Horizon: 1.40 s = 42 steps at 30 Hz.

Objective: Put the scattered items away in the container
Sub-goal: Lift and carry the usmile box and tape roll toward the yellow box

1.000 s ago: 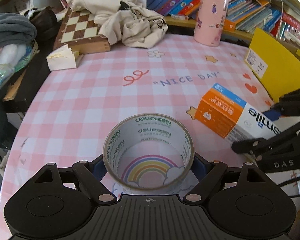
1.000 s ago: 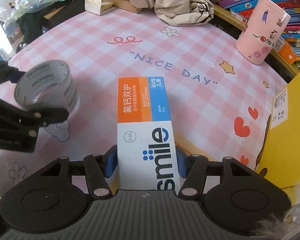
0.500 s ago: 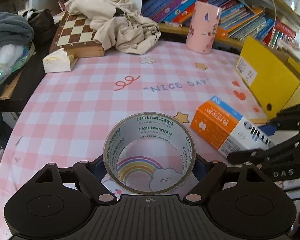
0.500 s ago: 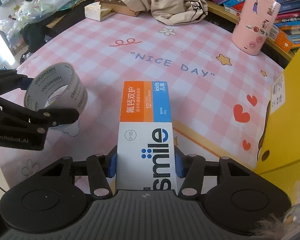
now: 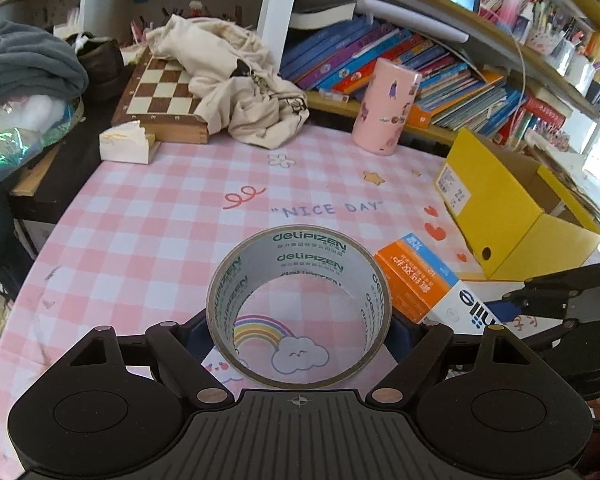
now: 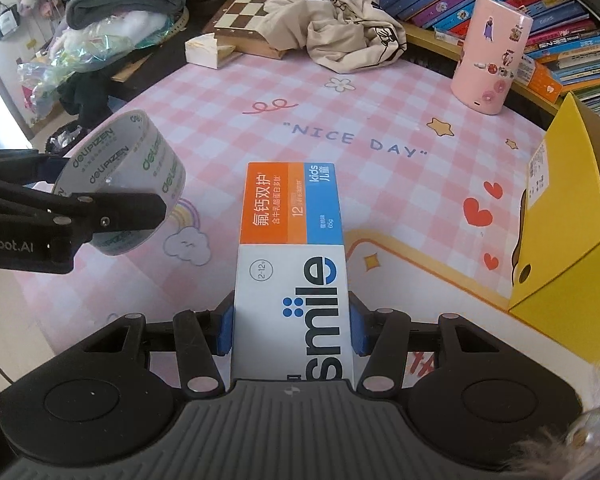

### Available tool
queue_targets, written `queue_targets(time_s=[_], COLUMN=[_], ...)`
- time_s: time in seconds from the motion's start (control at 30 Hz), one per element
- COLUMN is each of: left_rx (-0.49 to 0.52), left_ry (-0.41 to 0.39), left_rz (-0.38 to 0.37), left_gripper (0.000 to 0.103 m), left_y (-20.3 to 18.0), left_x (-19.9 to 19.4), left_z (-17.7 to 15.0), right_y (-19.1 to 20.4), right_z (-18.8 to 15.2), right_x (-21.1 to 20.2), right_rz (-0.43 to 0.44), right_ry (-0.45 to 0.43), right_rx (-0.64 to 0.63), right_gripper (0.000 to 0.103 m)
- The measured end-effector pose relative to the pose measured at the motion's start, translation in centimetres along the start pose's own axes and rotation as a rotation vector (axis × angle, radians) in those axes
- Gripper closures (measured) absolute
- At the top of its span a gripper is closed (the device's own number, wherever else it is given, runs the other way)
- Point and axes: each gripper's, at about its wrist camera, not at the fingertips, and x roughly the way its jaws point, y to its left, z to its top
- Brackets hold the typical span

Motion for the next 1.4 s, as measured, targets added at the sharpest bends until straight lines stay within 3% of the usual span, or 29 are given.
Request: queue_targets(time_s=[0.33,0.77,1.4], left_rx=[0.019,0.058,0.199], left_ry=[-0.034,-0.022,0.032], left_rz=[-0.033,-0.096,-0.209], left_gripper=[0.019,0.019,0.019], left_y=[0.3,-1.1,-9.5], left_x=[-2.2,-2.6,0.3], left_z=[-1.1,-2.1,-1.4], right_y=[1.7,1.8,-5.4], right_z=[-1.6,-3.6,-8.7], right_x=[-2.1,-4.0,-7.6], right_rz=[-0.052,-0.112,-0.203], right_ry=[-0.033,-0.033,-0.038], right_rx=[0.029,0.085,0.276], right_gripper=[0.053,0.053,0.053])
